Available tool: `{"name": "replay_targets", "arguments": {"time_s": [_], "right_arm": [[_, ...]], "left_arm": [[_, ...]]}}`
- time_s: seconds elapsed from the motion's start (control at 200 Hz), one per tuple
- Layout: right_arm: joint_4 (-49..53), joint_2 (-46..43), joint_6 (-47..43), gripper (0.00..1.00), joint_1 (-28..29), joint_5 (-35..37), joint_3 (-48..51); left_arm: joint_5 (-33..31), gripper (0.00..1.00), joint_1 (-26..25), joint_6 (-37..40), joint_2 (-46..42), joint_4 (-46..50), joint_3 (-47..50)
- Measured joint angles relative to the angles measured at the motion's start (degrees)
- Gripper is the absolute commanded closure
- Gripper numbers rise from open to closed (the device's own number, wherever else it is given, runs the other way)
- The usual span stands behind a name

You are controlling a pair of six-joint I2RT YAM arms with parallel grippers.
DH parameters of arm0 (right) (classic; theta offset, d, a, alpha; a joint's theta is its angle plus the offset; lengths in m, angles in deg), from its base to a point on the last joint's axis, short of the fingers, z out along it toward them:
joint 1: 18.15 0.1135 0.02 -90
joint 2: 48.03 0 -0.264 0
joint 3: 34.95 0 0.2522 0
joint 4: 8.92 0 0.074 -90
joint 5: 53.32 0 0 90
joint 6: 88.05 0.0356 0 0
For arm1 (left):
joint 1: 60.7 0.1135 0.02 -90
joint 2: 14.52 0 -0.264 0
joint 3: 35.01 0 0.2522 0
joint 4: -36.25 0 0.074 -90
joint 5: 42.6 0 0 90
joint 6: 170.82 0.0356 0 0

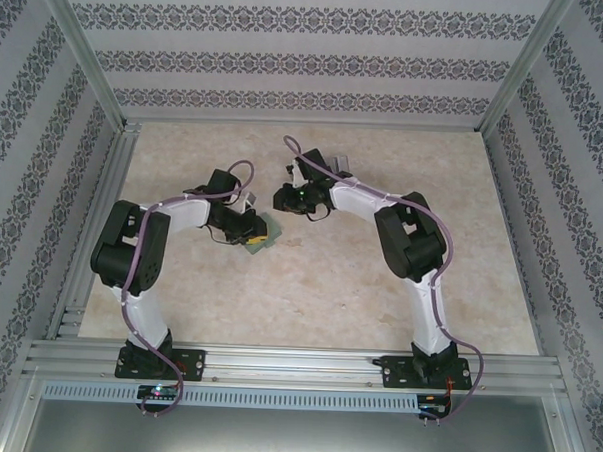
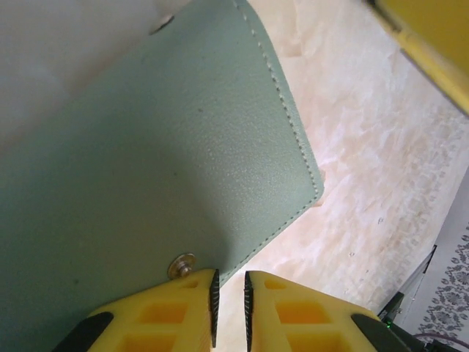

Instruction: Put the credit cards into the card holder

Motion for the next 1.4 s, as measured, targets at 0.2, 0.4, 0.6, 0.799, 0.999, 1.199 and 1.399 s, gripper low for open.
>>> {"name": "replay_targets", "arguments": {"time_s": [0.2,0.4,0.6,0.799,0.999,1.199,1.399], "right_arm": [[3.43,-5.38,-3.69,0.68,0.00,1.09,6.75],[5.64,-15.54,-8.39,0.67,1.46,4.70,14.38],[5.70,-14.32,-11.52,0.62,8.74,7.72,13.88],[7.34,-8.13,-12.83,0.59,12.46,11.45,8.66],[8.83,-5.42,-13.90,0.59,12.76,15.87,4.85],[10.56,-3.45,-14.78,0.58,13.77,18.18,2.21],[11.02,-1.73,-14.86,0.59,15.04,21.22,1.03]], "left_arm": [[-2.99,0.77,0.44,0.31,-1.55,5.20,-5.81],[-5.81,0.77,2.80,2.45,-1.75,7.48,-11.47],[-6.62,0.77,3.52,3.93,2.51,8.24,-12.66],[-6.64,0.77,3.52,4.37,6.27,8.41,-12.63],[-6.58,0.77,3.52,4.39,6.32,8.39,-12.63],[-6.43,0.77,3.54,4.39,6.32,8.09,-12.20],[-6.40,0.78,3.89,4.37,6.34,7.76,-11.56]]}}
